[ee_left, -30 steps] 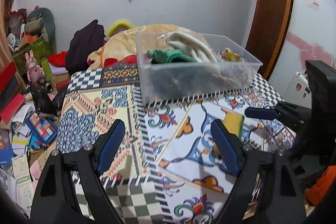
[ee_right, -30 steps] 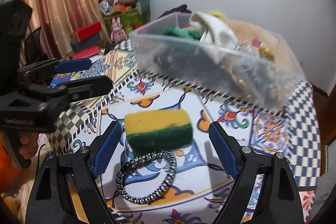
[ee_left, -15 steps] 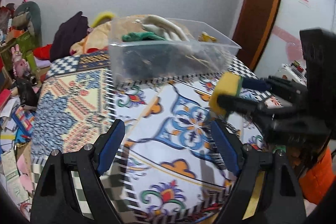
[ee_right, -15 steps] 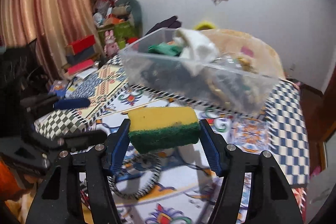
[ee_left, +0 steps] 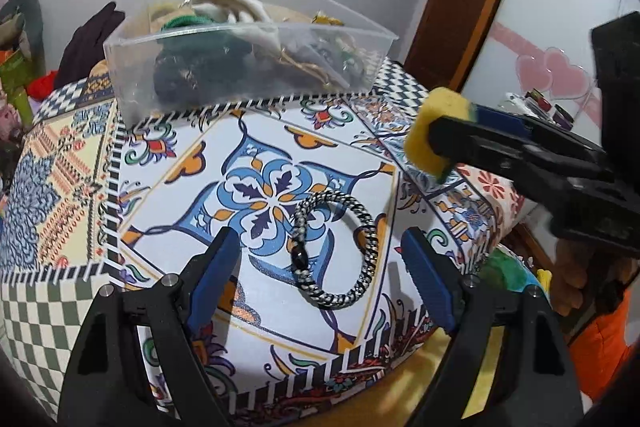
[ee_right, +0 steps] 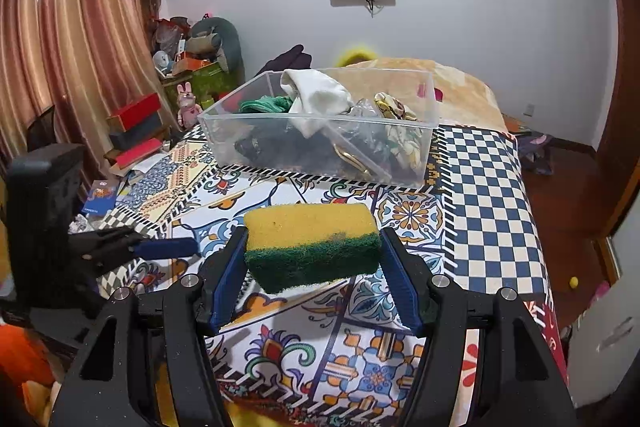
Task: Organize soft objects
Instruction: 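Grasp the black-white braided cord with the left tool while the right tool holds the sponge, then carry the braided cord with the left tool while the right tool carries the sponge to the box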
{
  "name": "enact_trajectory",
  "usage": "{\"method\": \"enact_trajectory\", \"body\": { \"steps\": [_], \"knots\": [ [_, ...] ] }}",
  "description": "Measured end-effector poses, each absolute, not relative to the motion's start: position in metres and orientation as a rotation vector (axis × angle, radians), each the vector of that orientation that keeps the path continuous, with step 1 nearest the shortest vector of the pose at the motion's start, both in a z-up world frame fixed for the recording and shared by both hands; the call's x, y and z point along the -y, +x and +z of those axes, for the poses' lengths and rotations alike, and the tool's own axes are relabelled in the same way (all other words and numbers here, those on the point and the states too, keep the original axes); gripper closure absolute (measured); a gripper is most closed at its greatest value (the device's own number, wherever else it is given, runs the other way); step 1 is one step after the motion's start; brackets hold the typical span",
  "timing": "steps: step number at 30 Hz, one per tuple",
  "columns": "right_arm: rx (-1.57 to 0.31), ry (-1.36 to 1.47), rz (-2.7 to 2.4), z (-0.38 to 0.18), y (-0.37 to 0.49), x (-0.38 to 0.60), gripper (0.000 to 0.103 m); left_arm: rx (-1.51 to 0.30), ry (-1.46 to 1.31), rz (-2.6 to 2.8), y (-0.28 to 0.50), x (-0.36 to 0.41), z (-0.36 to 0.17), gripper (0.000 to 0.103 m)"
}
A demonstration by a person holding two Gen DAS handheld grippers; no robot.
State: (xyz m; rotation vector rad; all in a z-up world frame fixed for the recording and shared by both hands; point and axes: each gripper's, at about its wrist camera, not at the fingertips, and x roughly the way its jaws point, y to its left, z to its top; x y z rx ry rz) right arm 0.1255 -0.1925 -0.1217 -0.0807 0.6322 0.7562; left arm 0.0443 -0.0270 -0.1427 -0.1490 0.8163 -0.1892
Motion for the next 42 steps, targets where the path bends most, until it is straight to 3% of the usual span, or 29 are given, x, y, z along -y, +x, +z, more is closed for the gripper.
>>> {"method": "enact_trajectory", "body": {
  "steps": [2,5,11,12,42],
  "knots": [
    [-0.633,-0.072,0.766,-0.121,0.125,0.193,0.042,-0.808,-0.137,-0.17,0.045,0.029,-0.145,0.025],
    [-0.632,-0.061,0.772,-0.121,0.123,0.194,0.042,-0.794,-0.1,-0.146,0.045,0.033,-0.148,0.041],
    [-0.64,-0.056,0.771,-0.124,0.125,0.193,0.042,-0.776,-0.07,-0.106,0.048,0.03,-0.149,0.083],
    [-0.642,-0.055,0.77,-0.125,0.125,0.193,0.042,-0.78,-0.083,-0.11,0.049,0.027,-0.149,0.095],
    [-0.477,-0.089,0.718,-0.07,0.189,0.162,0.042,-0.534,0.003,-0.027,0.111,-0.015,-0.045,0.097]
  ]
}}
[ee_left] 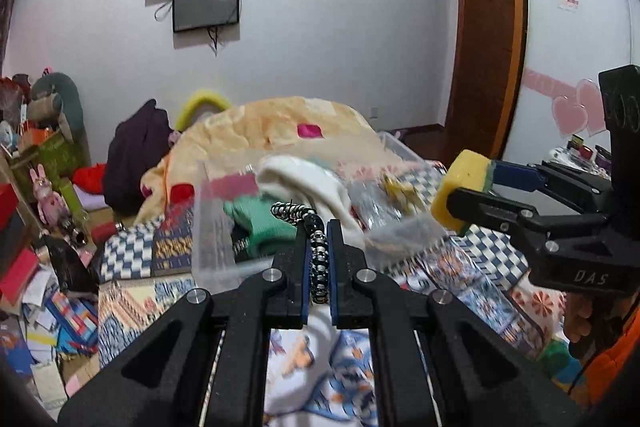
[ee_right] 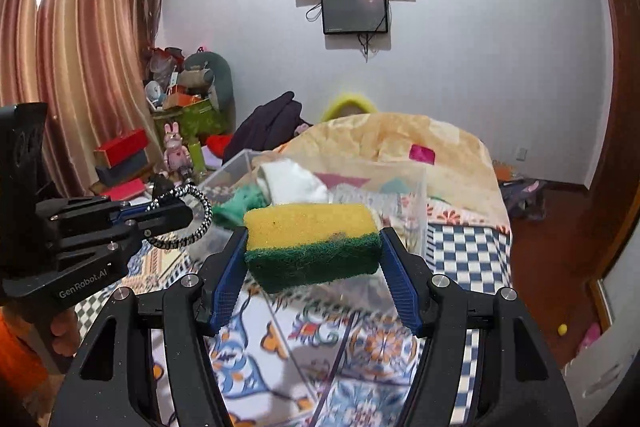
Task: Organize soft objects
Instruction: 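Carry the braided cord with the left tool while the right tool carries the sponge to the box, then release the braided cord from the left tool while the right tool drops the sponge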
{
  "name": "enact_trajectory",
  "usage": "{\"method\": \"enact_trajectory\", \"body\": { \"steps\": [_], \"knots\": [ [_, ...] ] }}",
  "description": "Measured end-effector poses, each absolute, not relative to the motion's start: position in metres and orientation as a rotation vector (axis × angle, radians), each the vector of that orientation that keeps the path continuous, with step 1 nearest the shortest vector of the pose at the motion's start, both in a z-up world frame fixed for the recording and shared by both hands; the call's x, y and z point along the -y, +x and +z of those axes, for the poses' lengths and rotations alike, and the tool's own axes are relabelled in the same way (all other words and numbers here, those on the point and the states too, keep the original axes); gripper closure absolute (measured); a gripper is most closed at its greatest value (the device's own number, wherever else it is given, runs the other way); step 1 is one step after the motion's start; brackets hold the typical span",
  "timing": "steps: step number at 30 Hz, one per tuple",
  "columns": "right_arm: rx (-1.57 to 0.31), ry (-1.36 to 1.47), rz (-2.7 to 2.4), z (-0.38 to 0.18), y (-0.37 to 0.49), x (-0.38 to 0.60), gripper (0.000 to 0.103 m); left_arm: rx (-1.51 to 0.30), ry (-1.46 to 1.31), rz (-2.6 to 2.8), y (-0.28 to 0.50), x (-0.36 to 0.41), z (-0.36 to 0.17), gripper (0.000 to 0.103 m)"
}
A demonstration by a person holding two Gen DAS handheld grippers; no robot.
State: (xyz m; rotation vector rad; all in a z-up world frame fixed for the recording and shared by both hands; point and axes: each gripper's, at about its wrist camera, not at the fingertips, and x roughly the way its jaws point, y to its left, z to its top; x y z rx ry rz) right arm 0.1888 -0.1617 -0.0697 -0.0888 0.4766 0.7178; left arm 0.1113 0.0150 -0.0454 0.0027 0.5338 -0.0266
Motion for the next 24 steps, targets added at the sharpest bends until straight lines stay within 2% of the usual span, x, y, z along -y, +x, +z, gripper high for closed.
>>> {"method": "enact_trajectory", "body": {
  "steps": [7,18,23,24],
  "knots": [
    [-0.491,-0.081,0.716,-0.071,0.211,0.149,0.042,-0.521,0.018,-0.013,0.141,-0.018,-0.042,0.097],
    [-0.594,-0.122,0.695,-0.097,0.236,0.131,0.04,-0.676,-0.032,-0.02,0.188,-0.033,-0.082,0.096],
    [-0.607,-0.17,0.68,-0.1,0.236,0.125,0.04,-0.688,-0.025,-0.022,0.183,-0.033,-0.086,0.082],
    [-0.61,-0.179,0.683,-0.101,0.235,0.124,0.037,-0.686,-0.023,-0.021,0.18,-0.033,-0.086,0.073]
  ]
}}
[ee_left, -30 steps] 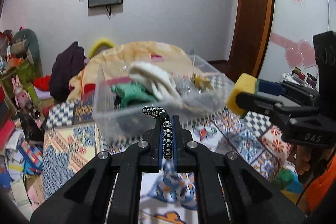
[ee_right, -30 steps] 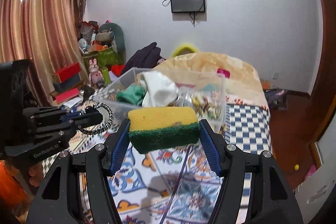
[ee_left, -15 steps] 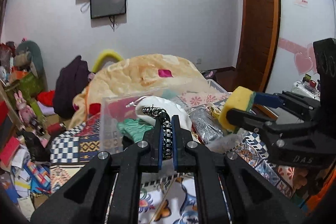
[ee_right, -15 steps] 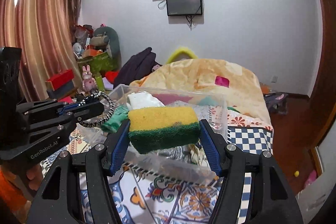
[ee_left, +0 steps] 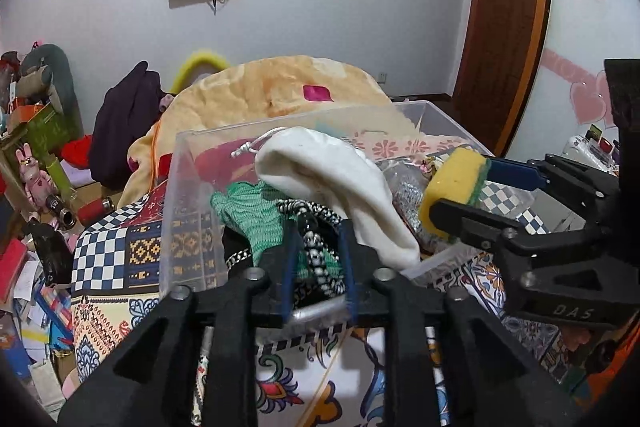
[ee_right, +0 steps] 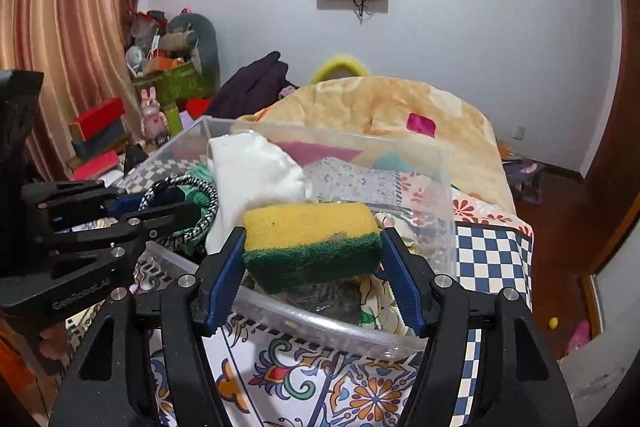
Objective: Organize soft objects
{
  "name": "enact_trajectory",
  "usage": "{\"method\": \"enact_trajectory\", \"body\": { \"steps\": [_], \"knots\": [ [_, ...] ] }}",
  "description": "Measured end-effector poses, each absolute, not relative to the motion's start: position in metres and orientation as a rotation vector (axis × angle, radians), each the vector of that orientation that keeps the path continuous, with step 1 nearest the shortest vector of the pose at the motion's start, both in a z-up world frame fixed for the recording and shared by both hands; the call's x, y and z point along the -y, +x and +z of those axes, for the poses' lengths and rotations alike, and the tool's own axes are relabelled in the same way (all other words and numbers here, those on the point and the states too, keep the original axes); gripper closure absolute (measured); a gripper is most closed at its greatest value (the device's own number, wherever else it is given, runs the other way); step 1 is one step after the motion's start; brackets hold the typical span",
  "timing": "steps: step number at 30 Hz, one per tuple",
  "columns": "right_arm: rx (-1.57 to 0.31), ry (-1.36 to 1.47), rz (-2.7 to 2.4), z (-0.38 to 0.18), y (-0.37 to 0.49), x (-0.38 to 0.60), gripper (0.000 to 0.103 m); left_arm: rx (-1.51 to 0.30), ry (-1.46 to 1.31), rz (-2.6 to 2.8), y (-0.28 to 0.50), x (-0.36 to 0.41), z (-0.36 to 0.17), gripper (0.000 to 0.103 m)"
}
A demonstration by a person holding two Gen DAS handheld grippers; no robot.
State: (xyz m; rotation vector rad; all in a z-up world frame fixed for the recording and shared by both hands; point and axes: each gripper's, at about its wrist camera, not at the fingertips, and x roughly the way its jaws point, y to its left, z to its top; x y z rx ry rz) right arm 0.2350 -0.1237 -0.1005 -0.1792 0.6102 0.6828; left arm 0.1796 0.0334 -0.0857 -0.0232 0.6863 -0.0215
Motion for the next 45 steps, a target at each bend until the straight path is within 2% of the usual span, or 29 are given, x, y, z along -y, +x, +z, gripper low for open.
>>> {"method": "enact_trajectory", "body": {
  "steps": [1,3,13,20,23,27,30,31,32,36,45],
  "knots": [
    [-0.611,-0.189,0.682,-0.1,0.233,0.123,0.032,-0.681,-0.019,-0.018,0.176,-0.033,-0.085,0.064],
    [-0.609,-0.197,0.68,-0.099,0.231,0.122,0.026,-0.666,-0.01,-0.001,0.17,-0.034,-0.083,0.058],
    [-0.571,-0.178,0.668,-0.082,0.218,0.138,0.022,-0.58,-0.021,0.026,0.14,-0.038,-0.055,0.053],
    [-0.451,-0.112,0.681,-0.04,0.187,0.163,0.022,-0.441,-0.016,0.037,0.102,-0.03,-0.016,0.046],
    [-0.384,-0.07,0.693,-0.018,0.171,0.175,0.021,-0.363,-0.008,0.051,0.081,-0.025,0.005,0.037],
    [-0.287,-0.029,0.692,0.006,0.149,0.188,0.008,-0.275,-0.024,0.039,0.055,-0.02,0.031,0.025],
    [-0.235,-0.021,0.687,0.015,0.135,0.191,0.0,-0.233,-0.016,0.038,0.041,-0.016,0.043,0.021],
    [-0.223,-0.018,0.684,0.017,0.131,0.192,0.0,-0.221,-0.016,0.034,0.035,-0.015,0.047,0.013],
    [-0.215,-0.015,0.684,0.018,0.127,0.193,0.0,-0.213,-0.019,0.031,0.031,-0.013,0.048,0.01],
    [-0.214,-0.003,0.693,0.017,0.117,0.195,0.0,-0.186,-0.026,0.023,0.017,-0.007,0.054,0.002],
    [-0.202,-0.002,0.677,0.013,0.107,0.195,0.0,-0.168,-0.038,0.017,0.002,-0.002,0.056,0.0]
  ]
}}
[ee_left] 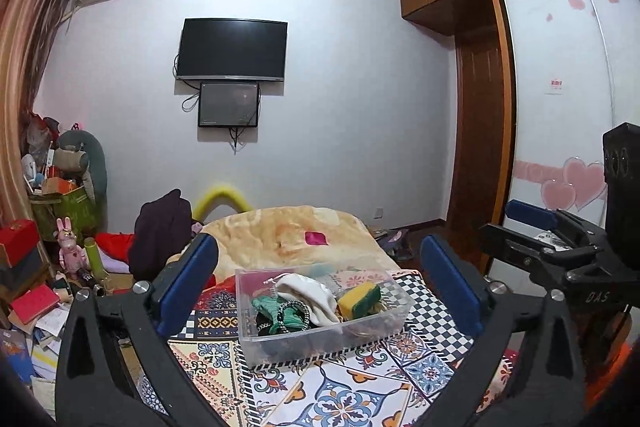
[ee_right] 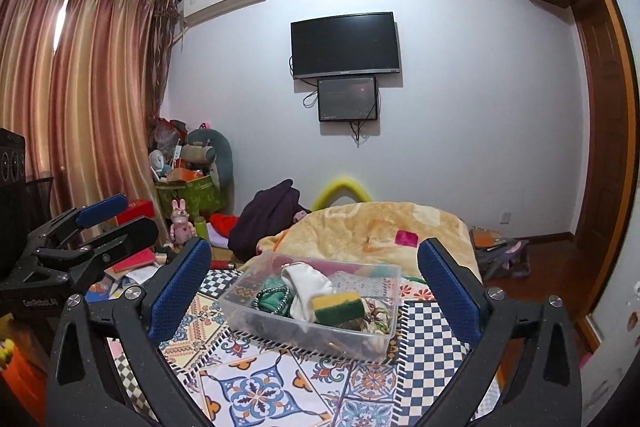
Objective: Organize soft objects
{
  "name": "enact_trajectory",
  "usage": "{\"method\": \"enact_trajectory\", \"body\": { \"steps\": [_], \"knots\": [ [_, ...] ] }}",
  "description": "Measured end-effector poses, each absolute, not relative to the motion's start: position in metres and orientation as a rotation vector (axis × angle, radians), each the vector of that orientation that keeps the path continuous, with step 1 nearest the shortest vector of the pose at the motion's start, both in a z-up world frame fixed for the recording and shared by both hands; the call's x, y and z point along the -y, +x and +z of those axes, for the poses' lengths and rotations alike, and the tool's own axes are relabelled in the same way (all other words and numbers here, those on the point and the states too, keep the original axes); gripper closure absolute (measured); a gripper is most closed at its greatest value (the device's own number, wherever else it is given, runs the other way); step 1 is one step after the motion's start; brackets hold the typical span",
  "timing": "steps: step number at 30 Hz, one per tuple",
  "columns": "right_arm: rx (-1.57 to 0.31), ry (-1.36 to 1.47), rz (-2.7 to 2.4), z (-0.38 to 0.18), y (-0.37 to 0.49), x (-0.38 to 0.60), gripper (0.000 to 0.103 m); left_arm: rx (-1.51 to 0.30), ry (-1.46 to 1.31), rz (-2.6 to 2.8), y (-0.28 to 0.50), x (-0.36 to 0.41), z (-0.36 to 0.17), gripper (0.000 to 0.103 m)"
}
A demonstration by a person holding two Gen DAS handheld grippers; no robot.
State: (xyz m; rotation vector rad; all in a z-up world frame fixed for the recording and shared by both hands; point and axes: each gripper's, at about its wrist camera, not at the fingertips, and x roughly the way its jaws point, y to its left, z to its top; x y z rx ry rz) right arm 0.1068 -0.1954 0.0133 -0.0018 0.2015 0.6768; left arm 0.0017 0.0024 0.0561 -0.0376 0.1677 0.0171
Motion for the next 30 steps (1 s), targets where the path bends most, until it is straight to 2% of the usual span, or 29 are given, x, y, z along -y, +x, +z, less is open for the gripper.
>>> {"method": "enact_trajectory", "body": {
  "steps": [30],
  "knots": [
    [-0.18,0.004,0.662,0.0133,0.1014,0.1996,0.0,-0.174,-0.032,0.021,0.0015,0.0002,0.051,0.0]
  ]
}}
